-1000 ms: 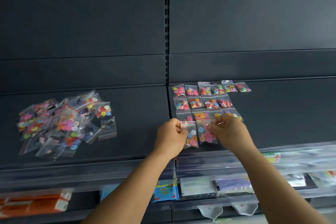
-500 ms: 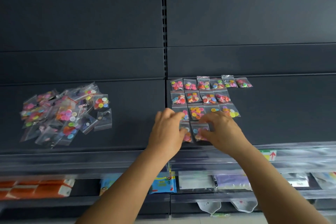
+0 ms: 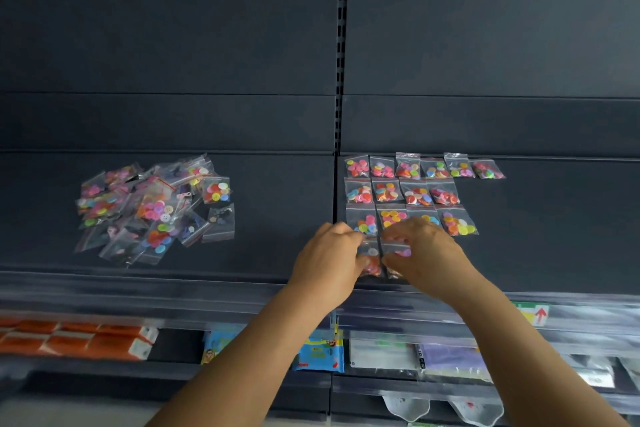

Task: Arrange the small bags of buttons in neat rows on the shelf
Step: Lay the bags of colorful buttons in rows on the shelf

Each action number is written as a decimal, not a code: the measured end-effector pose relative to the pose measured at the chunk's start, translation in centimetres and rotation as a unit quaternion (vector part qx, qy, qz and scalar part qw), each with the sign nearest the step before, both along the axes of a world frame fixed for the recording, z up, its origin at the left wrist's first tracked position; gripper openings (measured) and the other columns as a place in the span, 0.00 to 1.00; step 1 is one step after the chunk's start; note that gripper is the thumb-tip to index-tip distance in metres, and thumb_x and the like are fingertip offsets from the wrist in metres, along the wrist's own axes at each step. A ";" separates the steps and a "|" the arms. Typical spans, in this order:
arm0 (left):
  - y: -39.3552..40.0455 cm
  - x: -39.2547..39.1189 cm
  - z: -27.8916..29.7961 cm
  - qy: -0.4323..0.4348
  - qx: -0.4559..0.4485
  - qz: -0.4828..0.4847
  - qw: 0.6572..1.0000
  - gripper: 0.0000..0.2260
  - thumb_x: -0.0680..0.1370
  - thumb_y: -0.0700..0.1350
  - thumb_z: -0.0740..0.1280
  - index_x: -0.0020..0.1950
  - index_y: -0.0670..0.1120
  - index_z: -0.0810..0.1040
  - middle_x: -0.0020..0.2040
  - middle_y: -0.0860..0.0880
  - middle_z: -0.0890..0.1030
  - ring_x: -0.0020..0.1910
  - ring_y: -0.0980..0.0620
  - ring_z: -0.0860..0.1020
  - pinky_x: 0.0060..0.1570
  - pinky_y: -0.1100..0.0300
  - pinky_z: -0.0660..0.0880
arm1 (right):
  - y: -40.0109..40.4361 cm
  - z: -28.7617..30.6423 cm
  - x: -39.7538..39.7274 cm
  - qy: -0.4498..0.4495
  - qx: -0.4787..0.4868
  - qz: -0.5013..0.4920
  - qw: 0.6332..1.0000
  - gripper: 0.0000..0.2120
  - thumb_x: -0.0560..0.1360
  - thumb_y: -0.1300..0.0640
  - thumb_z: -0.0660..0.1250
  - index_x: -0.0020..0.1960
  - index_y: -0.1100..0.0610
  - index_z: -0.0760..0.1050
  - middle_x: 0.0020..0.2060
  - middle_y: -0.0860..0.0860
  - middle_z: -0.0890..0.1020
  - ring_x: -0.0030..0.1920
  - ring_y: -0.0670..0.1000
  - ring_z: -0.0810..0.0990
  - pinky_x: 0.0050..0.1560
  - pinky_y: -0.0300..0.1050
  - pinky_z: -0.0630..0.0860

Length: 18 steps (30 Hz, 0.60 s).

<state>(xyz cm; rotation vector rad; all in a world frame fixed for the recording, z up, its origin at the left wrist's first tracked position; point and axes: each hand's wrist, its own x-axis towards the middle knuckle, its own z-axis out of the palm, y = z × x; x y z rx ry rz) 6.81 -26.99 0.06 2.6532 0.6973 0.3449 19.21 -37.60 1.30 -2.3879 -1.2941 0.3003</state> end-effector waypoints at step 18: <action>12.3 -13.5 2.2 -0.027 0.073 0.160 0.984 0.25 0.78 0.53 0.63 0.73 0.49 0.63 0.69 0.50 0.70 0.68 0.50 0.66 0.65 0.56 0.65 | 14.6 1.7 -12.0 -0.044 0.097 0.163 0.981 0.24 0.77 0.50 0.63 0.72 0.51 0.63 0.69 0.47 0.68 0.68 0.50 0.66 0.67 0.41 0.62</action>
